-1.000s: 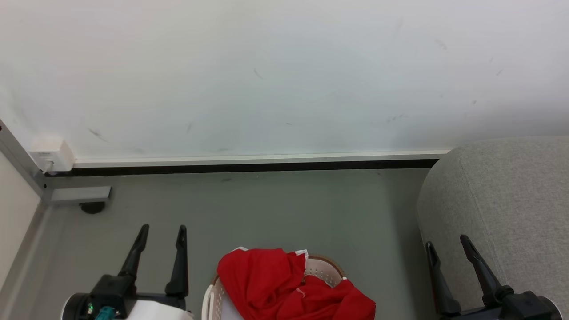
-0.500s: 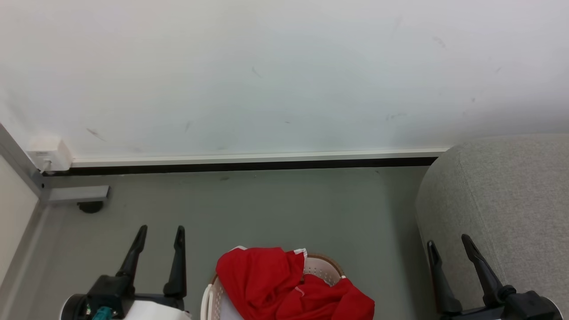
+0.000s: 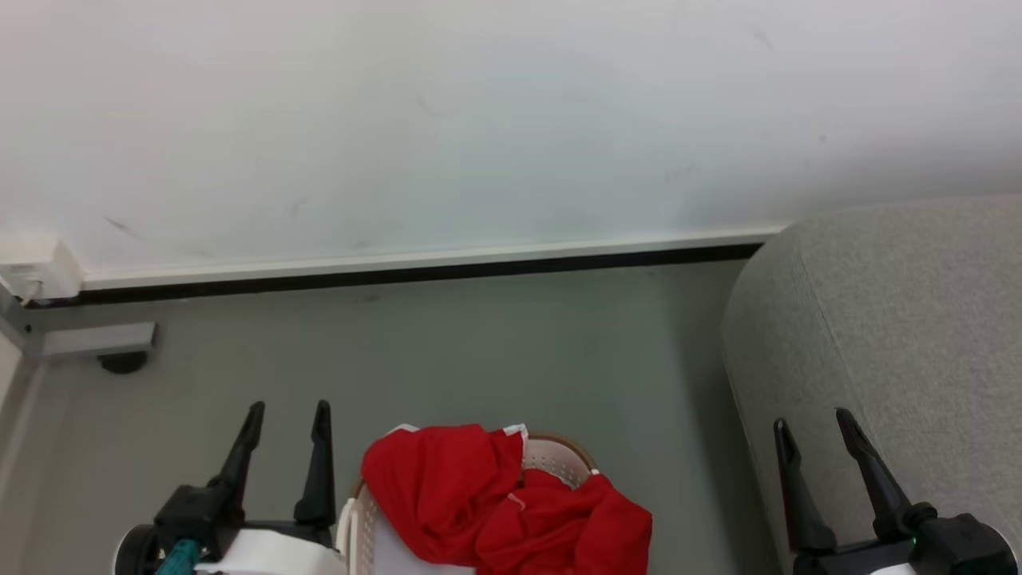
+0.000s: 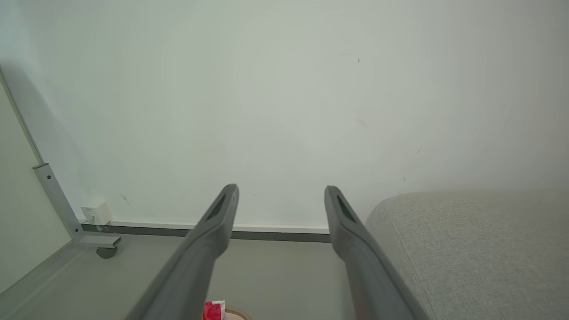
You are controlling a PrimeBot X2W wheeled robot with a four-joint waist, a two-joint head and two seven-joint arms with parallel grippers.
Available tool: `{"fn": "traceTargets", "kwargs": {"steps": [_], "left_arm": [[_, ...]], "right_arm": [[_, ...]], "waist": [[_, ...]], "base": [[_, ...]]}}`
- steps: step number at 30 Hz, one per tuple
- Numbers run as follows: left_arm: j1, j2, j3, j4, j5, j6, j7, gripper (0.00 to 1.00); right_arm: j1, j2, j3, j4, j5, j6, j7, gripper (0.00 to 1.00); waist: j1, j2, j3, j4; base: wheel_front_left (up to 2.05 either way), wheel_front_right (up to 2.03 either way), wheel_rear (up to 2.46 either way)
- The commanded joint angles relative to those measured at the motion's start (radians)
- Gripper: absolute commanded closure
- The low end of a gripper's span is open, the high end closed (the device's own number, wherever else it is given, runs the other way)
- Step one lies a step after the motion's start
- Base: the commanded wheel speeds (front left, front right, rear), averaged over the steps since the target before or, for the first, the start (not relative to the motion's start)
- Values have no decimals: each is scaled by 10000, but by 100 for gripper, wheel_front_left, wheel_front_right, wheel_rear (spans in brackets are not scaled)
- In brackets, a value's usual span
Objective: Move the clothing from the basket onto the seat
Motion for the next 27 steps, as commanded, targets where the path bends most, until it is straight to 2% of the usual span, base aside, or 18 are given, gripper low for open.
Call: {"fn": "traceTargets", "kwargs": {"steps": [1, 6, 11, 27], "left_arm": [[-159, 31, 25, 129, -63, -61, -7, 0], [-584, 44, 125, 732, 167, -275, -7, 0], [-1257, 319, 9, 1839, 353, -502, -7, 0], [-4713, 1649, -1346, 8175, 843, -713, 79, 0]], "right_arm": [[-143, -10, -59, -59, 53, -21, -34, 0], [-419, -10, -36, -273, 218, -21, -33, 0], [-774, -10, -10, -507, 373, -21, -22, 0], [-2015, -7, 197, -1180, 1048, -21, -21, 0]], "waist": [[0, 0, 338, -283], [0, 0, 1048, -808], [0, 0, 1948, -1341], [0, 0, 4560, -2791]], "base": [[0, 0, 0], [0, 0, 0], [0, 0, 0], [0, 0, 0]]}}
